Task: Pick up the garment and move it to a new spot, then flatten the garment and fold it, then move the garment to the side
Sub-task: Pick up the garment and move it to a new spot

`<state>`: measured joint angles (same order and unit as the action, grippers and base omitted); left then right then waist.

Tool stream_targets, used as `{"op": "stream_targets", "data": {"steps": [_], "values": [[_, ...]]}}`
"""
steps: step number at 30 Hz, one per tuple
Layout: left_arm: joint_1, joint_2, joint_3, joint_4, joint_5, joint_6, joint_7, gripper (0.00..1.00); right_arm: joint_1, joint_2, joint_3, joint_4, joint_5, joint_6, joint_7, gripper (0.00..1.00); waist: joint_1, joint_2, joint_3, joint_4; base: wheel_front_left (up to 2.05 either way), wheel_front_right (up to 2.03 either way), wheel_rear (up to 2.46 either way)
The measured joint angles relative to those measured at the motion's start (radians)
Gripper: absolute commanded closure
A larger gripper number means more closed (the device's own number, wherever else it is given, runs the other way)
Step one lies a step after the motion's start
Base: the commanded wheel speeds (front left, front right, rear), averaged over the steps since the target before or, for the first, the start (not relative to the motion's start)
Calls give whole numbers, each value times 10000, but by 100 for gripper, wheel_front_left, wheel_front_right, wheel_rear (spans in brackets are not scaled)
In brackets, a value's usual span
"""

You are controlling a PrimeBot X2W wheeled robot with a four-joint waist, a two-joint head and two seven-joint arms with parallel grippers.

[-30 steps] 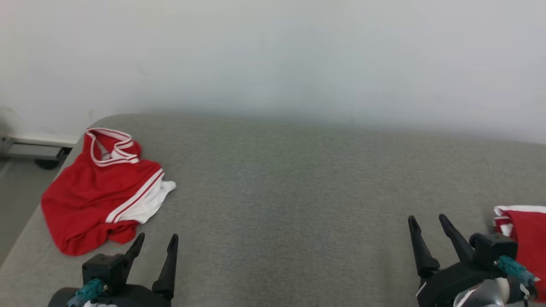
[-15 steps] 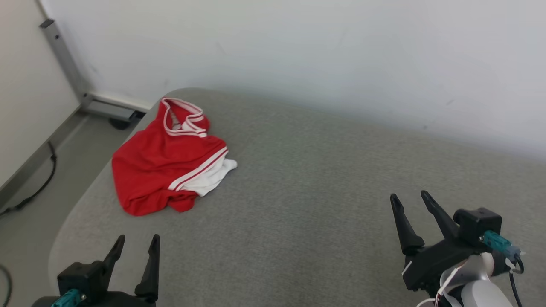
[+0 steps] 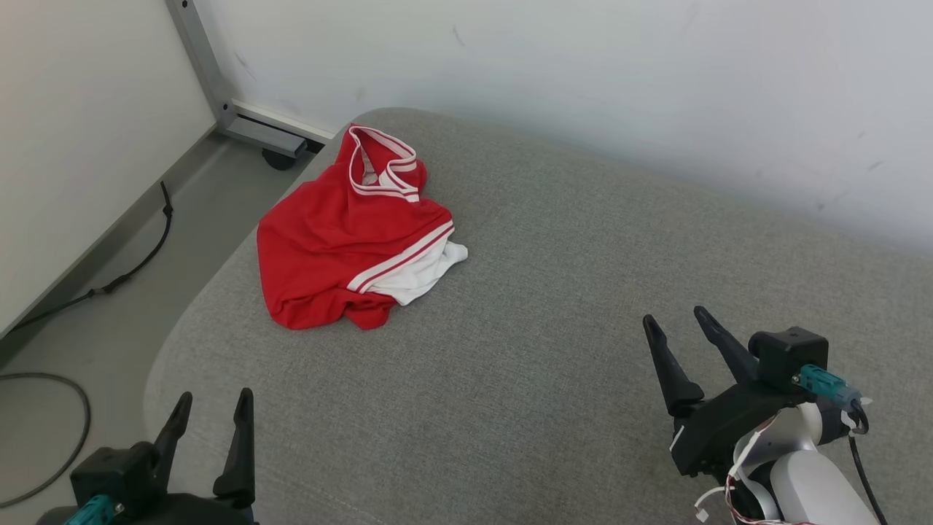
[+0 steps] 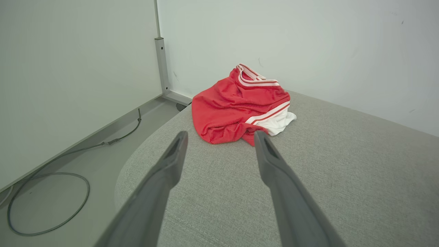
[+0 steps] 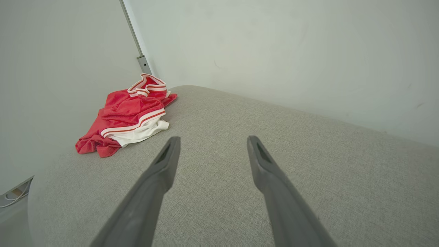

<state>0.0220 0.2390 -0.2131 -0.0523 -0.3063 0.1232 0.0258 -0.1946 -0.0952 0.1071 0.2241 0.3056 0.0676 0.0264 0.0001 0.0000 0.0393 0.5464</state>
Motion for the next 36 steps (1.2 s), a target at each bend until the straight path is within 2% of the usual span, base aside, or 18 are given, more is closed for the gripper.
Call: {"op": "stream_targets", "data": {"steps": [18,22,29,36], "values": [[-167,-222,-336,182,245,-38,207,0,245,-10,10,107,0,29,-268,0,0,0,-24,-33,0,0,0],[-1108,-221,-543,794,219,-401,479,0,410,-29,82,-184,-33,29,-265,0,-1,0,97,-55,0,0,0],[-3534,-800,-968,2767,-219,-1097,1137,0,994,-405,31,-1058,-270,-8,-242,0,0,0,413,-200,0,0,0],[-4630,-965,-696,4495,-525,-1325,1501,0,1372,-798,199,-2454,-633,-13,190,0,0,0,773,-622,0,0,0]]}}
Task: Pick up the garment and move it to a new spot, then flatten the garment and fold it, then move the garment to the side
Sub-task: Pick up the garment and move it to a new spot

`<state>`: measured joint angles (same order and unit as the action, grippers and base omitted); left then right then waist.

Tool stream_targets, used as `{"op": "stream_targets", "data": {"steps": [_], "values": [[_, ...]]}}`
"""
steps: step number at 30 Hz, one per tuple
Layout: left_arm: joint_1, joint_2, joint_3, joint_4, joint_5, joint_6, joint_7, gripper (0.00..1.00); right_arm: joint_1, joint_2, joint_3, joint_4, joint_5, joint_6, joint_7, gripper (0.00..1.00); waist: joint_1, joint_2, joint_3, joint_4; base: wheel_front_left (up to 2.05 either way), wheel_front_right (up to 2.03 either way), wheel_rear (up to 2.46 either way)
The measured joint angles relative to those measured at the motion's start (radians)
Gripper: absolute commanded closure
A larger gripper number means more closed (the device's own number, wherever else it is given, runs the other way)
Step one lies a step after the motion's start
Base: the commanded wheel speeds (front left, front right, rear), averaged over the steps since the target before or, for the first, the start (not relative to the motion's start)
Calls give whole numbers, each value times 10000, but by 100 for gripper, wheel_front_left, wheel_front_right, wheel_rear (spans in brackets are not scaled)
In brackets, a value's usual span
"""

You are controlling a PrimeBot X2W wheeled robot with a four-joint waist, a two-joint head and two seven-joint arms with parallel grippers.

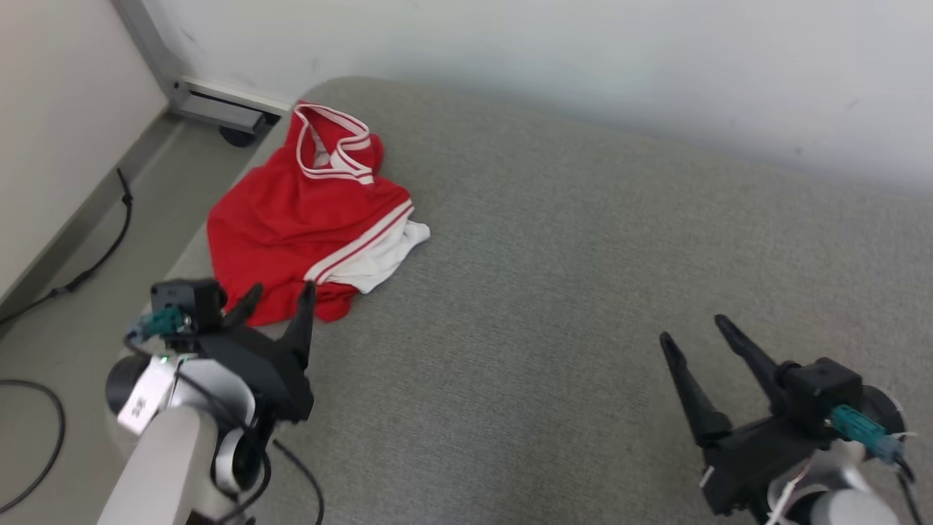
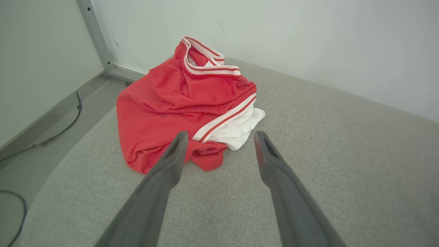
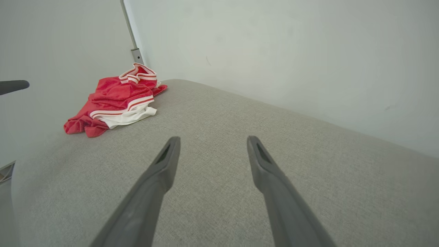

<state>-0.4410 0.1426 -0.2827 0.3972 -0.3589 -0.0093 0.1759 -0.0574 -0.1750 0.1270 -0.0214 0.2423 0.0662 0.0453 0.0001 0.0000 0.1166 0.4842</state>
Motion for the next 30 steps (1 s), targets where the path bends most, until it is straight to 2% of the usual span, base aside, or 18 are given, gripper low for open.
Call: {"op": "stream_targets", "data": {"steps": [4,9,14,22,30], "values": [[-873,-339,111,725,-291,-63,56,0,365,-633,-217,-859,-265,-2,337,0,1,1,370,-240,0,0,0],[-1773,-337,466,1799,-368,-67,86,0,267,-1011,-341,-2228,-443,-21,882,0,1,1,1010,-611,0,0,0],[-2540,-324,704,2470,-359,297,100,0,212,-1227,-366,-3135,-606,-19,1337,0,1,1,1598,-904,0,0,0],[-3701,-128,863,3398,-244,625,144,0,30,-1465,-573,-3985,-614,-29,1918,0,2,1,2443,-1208,0,0,0],[-4195,-309,825,4301,-107,809,79,0,-161,-1639,-727,-4416,-614,-46,2426,0,1,2,3203,-1412,0,0,0]]}}
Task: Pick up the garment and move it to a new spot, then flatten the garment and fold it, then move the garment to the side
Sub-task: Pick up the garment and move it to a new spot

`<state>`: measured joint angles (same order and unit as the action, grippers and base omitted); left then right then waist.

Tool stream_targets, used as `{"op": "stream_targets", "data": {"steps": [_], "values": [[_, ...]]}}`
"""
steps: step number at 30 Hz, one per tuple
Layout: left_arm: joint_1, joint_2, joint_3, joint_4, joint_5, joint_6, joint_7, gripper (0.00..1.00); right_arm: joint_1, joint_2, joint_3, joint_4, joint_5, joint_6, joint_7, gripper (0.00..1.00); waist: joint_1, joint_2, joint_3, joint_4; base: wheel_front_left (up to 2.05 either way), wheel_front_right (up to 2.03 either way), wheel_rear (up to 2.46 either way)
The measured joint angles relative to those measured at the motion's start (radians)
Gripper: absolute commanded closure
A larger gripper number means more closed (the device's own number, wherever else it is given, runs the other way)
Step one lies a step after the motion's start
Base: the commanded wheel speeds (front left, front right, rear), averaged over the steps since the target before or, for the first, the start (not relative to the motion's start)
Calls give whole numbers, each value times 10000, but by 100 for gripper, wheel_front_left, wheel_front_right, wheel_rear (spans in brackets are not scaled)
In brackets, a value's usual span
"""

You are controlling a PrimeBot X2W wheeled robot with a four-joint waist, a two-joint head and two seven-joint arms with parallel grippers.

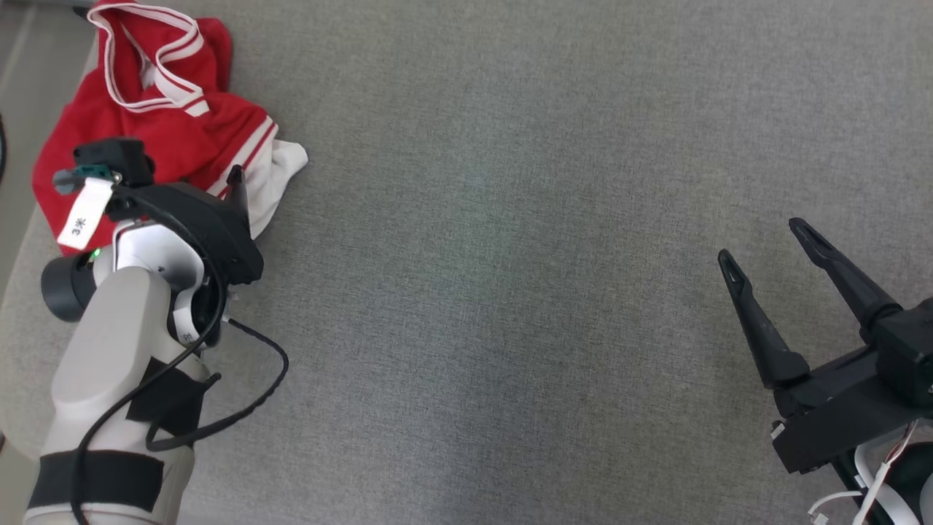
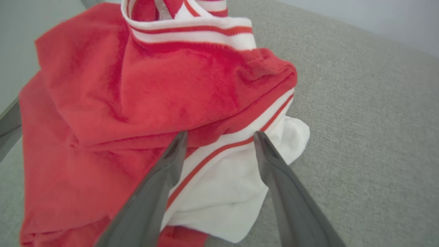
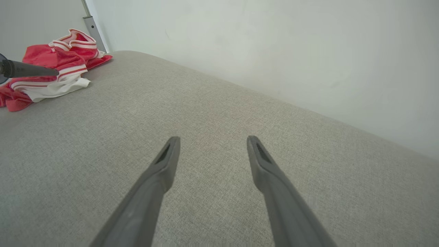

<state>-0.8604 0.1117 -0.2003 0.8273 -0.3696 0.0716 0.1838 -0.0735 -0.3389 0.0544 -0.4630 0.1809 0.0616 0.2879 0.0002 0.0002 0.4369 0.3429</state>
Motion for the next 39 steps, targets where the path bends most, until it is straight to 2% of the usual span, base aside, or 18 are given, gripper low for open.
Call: {"op": "stream_targets", "data": {"steps": [11,13,14,15,26,33,39], "values": [[-337,424,23,1018,349,163,-265,0,-199,-17,111,-397,0,-8,508,0,-2,0,240,-331,0,0,0],[-341,483,8,1164,397,163,-330,48,-187,-21,96,-541,0,-13,571,0,-2,0,257,-430,0,0,0],[-348,489,2,1227,428,165,-362,79,-178,-27,63,-600,0,-17,614,0,-2,-1,267,-477,0,0,0],[-361,483,-12,1267,435,165,-364,100,-154,-42,10,-646,-2,-69,656,0,-2,-1,282,-518,0,0,0],[-726,188,-138,1785,453,165,-681,100,-123,-36,-174,-744,21,-192,744,0,-2,-1,330,-469,0,0,0],[-949,61,-138,1941,451,134,-1162,100,-193,249,-4,-150,240,-261,625,0,-2,-2,19,-287,0,0,0],[-1128,-82,-332,1965,533,-117,-1659,100,-413,589,130,610,447,-263,232,0,-2,-1,-516,-164,0,0,0]]}}
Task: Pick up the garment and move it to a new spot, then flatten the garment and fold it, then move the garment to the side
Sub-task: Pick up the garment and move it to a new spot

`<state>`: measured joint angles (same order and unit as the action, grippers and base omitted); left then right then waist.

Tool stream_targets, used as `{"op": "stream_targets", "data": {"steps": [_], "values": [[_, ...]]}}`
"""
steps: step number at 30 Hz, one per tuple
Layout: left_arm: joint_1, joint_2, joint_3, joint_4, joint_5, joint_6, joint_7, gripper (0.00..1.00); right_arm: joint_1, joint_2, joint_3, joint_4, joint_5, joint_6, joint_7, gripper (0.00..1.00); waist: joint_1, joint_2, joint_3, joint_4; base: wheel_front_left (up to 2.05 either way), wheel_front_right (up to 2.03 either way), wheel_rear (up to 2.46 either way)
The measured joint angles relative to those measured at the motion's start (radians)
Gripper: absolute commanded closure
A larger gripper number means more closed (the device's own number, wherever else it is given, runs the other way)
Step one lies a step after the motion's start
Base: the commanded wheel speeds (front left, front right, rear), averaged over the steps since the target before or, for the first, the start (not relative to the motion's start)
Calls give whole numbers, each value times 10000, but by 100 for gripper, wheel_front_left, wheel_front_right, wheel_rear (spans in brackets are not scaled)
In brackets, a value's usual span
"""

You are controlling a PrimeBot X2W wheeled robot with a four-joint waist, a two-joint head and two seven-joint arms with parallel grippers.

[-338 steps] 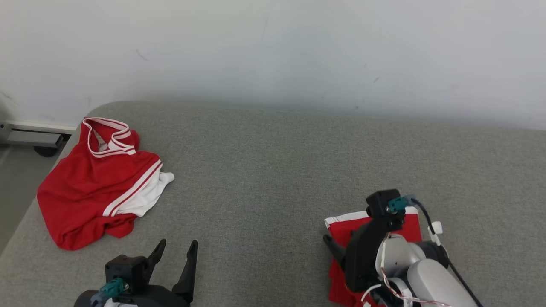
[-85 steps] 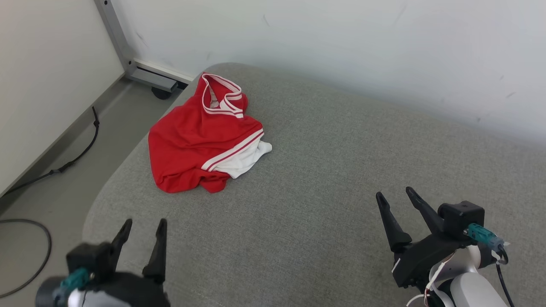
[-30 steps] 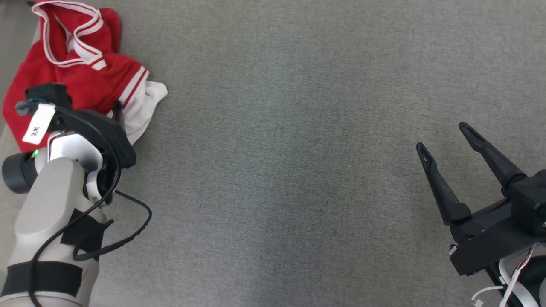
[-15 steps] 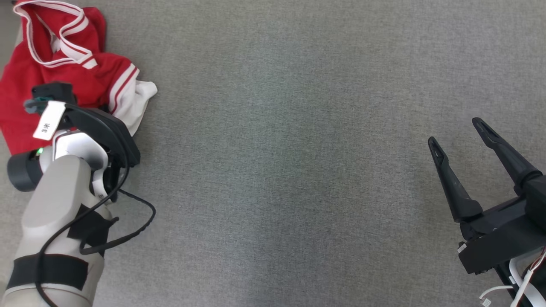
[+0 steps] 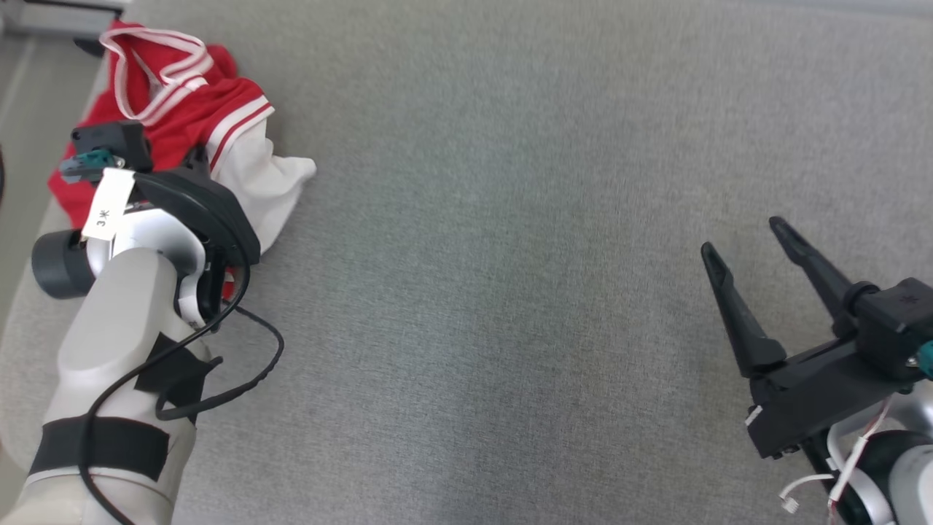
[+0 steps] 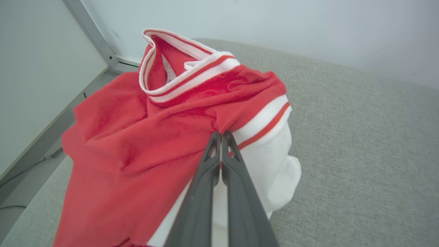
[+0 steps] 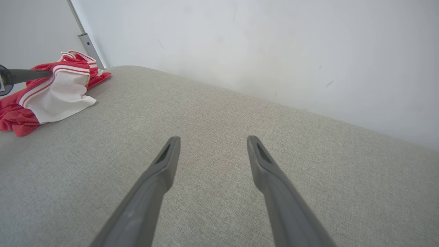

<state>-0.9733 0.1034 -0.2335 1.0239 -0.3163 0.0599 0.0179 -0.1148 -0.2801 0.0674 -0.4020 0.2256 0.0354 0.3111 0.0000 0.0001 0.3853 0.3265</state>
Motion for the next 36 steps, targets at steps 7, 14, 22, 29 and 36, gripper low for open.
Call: {"op": "stream_targets", "data": {"steps": [7,14,22,29,36], "values": [[-200,-249,-263,-19,50,-491,-412,100,3,468,65,794,209,-96,-598,0,-1,-1,-877,88,0,0,0],[-383,-412,-780,-159,431,-972,-752,100,15,884,180,1561,345,-178,-1166,0,-1,-1,-1859,78,0,0,0],[-408,-677,-1369,-508,533,-1358,-1037,100,58,1317,447,2408,460,-194,-1718,0,-2,-2,-2987,-244,0,0,0],[-381,-734,-1927,-1166,527,-1582,-1076,100,694,1588,706,2623,460,-282,-1950,0,-3,-2,-3788,-967,0,0,0],[-166,-698,-3014,-2529,38,-1661,-825,100,1083,1643,913,2456,460,-355,-2044,0,-2,-3,-4239,-1975,0,0,0]]}}
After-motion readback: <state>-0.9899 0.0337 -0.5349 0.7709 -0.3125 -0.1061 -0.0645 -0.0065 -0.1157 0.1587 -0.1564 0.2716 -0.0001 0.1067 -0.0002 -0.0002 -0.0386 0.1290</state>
